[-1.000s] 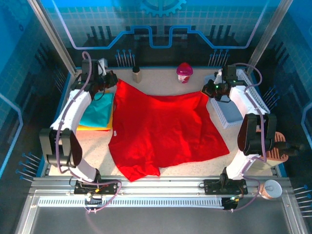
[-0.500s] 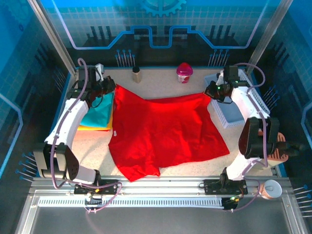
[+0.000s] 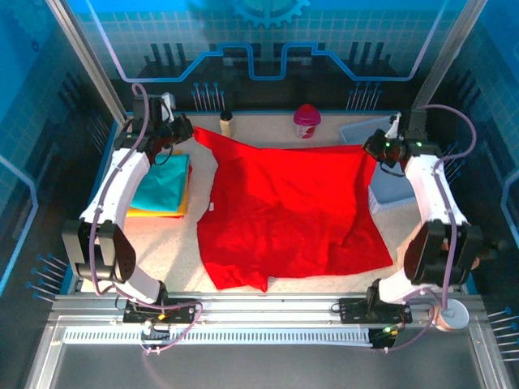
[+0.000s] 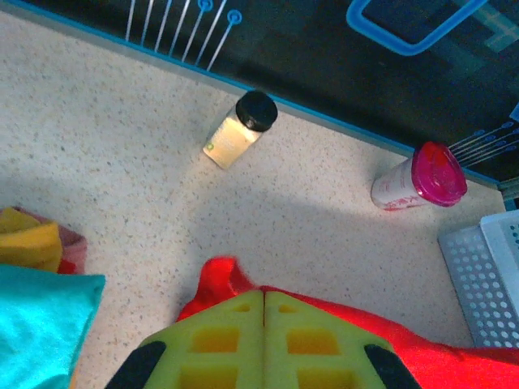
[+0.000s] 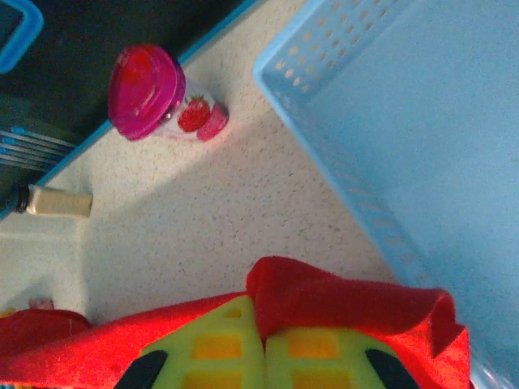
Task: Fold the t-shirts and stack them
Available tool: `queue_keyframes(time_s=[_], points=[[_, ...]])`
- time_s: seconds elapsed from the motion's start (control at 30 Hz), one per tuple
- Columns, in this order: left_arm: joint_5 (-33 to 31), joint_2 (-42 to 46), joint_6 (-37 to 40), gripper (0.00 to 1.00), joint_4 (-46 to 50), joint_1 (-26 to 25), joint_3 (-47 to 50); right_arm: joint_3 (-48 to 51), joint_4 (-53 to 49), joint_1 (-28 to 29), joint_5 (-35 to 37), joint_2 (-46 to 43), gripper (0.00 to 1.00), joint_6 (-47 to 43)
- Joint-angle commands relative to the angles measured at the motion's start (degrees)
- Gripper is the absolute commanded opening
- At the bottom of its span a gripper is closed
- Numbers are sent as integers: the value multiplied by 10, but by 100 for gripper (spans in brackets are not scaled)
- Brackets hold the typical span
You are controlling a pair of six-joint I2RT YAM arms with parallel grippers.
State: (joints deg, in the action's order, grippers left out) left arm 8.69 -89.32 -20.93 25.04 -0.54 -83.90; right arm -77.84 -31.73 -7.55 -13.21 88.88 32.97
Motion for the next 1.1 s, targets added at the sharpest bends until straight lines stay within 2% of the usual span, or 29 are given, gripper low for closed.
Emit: queue_keyframes(time_s=[0.0,0.2,0.37,0.57,0.63,0.9,1.07], points=[[-52,18,25,0,37,5,-26,-39,-1,29,-62,45,0,-24],[-118,39,46,0,108,10,-73,-52,7,59,-42,76,0,-19],[-117,-3,60,0,113,11,-121,-58,16,61,-12,88,0,-15],[-90,-85,33,0,140,9,-198,-83,14,60,-15,120,0,-39],[-83,-78,27,0,130,5,-176,-87,9,59,-17,128,0,-48],[-97,22,-1,0,64,-20,19,-52,27,58,-36,152,0,-55],[-84,64,-45,0,74,-33,85,-40,26,58,-43,168,0,-59]])
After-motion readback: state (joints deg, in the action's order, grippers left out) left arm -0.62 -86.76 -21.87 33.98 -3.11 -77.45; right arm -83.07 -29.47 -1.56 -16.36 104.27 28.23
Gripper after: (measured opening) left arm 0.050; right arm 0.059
